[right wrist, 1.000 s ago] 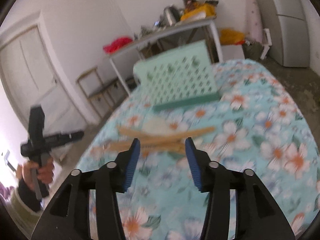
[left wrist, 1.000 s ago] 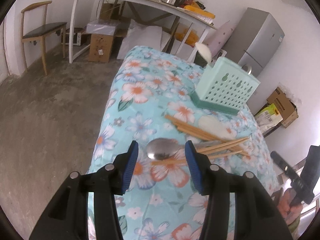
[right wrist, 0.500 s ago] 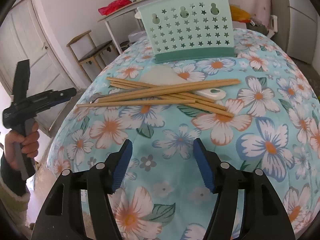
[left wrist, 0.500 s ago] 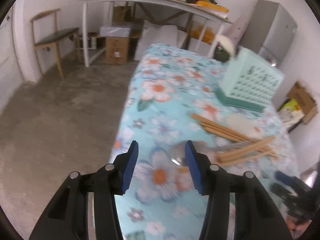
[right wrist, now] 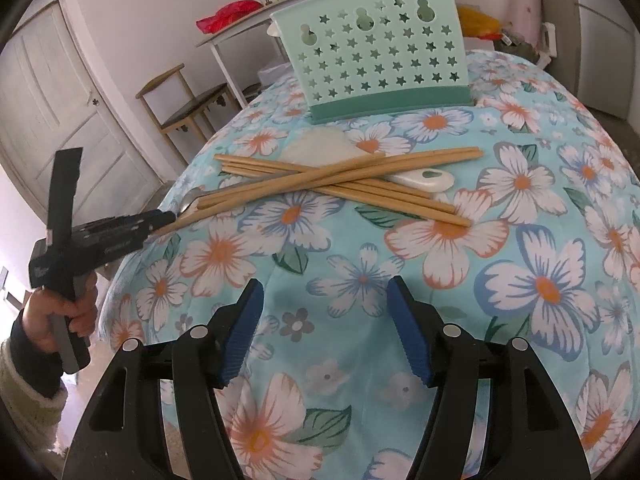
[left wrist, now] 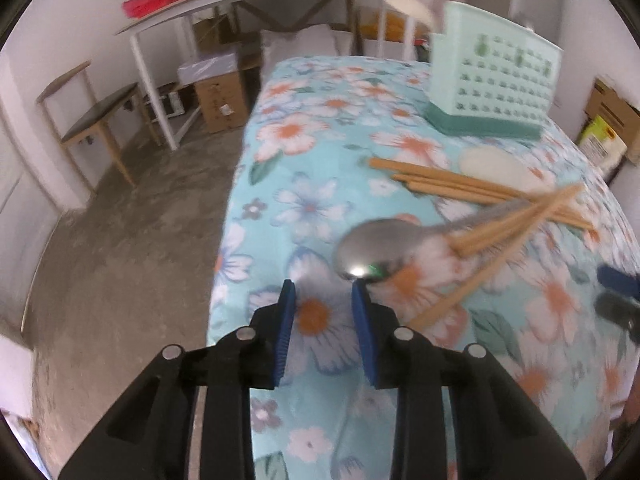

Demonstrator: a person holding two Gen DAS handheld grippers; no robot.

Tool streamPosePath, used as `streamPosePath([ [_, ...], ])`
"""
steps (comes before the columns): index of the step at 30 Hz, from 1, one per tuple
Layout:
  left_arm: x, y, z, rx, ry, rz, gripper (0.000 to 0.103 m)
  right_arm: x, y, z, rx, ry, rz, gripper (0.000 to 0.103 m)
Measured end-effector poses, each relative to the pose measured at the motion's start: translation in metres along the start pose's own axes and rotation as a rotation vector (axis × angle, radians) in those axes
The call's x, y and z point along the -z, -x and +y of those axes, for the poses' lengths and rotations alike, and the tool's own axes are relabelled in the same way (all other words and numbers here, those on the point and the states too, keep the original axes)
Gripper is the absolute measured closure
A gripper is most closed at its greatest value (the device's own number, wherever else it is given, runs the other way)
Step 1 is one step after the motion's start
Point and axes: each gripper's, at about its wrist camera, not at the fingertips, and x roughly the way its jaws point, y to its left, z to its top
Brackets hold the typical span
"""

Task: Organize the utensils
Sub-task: 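Reach the left gripper to a metal spoon on the tablecloth and grasp it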

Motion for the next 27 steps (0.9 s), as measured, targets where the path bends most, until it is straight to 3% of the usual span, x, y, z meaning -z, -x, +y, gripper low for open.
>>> streamPosePath([
  [3, 0.000, 0.000, -0.012, -0.007, -0.097, -0.003, 0.075, 0.000, 0.001, -0.001, -0.005, -0.004, -0.001, 0.041],
  [7, -0.005, -0.008, -0.027, -0.071, -0.255, 0.005, 0.063, 0.000, 0.001, -0.002, -0.020, -0.019, -0.003, 0.041],
  [13, -0.016, -0.017, -0.039, -0.081, -0.384, 0.004, 0.063, -0.001, 0.000, -0.003, -0.026, -0.026, -0.003, 0.041],
  [16, -0.017, -0.017, -0.043, -0.069, -0.435, 0.007, 0.070, -0.001, -0.001, -0.003, -0.025, -0.023, -0.001, 0.041],
  [17, -0.018, -0.017, -0.044, -0.054, -0.446, 0.012, 0.077, -0.001, -0.001, -0.002, -0.024, -0.021, 0.000, 0.041],
  [20, -0.022, -0.011, -0.042, -0.016, -0.459, 0.014, 0.084, -0.002, -0.001, -0.003, -0.025, -0.018, 0.000, 0.041],
  [27, -0.034, -0.003, -0.031, 0.041, -0.375, -0.044, 0.088, -0.001, -0.001, -0.004, -0.022, -0.019, -0.002, 0.040],
])
